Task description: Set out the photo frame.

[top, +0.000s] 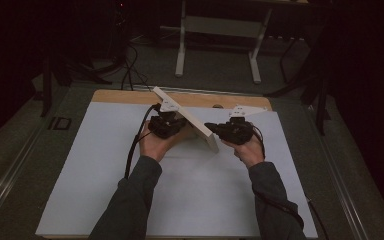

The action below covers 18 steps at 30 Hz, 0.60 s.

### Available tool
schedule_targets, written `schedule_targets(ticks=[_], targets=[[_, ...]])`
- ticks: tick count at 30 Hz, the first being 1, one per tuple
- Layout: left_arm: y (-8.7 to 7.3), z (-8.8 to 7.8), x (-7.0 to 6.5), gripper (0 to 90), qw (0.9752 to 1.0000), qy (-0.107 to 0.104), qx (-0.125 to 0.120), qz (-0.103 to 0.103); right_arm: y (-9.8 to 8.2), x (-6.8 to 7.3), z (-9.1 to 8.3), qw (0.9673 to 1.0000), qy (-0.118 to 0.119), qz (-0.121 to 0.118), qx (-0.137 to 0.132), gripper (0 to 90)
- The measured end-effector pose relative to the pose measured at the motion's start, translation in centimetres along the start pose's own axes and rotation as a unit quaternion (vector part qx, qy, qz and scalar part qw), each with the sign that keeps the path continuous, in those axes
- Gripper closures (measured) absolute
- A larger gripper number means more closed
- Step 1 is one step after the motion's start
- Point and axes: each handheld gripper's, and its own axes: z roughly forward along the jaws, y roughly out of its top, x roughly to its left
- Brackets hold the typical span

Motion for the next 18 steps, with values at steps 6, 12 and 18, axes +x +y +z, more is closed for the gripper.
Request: schedule_targets(ticks=[6,12,18], targets=[[0.0,0.0,0.1,90.0,1.0000,0.000,-0.001,-0.003,-0.1,0.7,0.1,0.9999,0.010,-0.010,0.000,89.6],[0.0,0.0,0.2,90.0,1.0000,-0.003,-0.005,-0.006,-0.1,1.2,0.1,0.9998,0.013,-0.016,0.000,89.6],[0.0,0.0,0.3,90.0,1.0000,-0.003,-0.004,-0.008,-0.1,1.6,0.2,0.9995,0.021,-0.021,0.003,89.7]])
